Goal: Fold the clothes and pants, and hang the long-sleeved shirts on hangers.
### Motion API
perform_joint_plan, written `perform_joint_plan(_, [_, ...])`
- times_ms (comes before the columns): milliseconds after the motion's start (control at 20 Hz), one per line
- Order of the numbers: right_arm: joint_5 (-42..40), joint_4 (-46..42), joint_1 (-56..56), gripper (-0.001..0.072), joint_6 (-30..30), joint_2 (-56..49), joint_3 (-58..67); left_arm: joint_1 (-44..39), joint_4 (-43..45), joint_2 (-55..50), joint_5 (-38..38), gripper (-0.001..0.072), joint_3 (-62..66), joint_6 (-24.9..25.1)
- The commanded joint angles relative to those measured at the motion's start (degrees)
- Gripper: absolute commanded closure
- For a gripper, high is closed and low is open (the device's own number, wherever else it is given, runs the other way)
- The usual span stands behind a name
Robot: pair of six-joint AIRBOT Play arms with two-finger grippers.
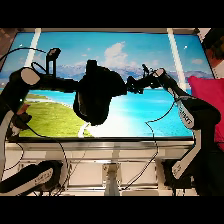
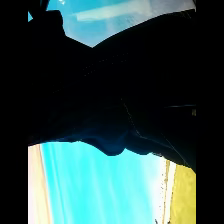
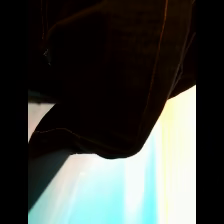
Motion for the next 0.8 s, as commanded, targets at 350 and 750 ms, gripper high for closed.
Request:
perform_joint_plan(350, [9.5, 0.6, -5.7, 0.0697, -0.1, 5.2, 3.7, 3.2, 1.5, 0.9, 15.6, 0.0693, 3.0, -2.7])
perform_joint_plan(750, [8.7, 1.8, -14.2, 0.0698, 0.0, 13.2, 30.2, 6.1, -4.7, 1.7, 32.5, 0.0694, 16.2, -3.0])
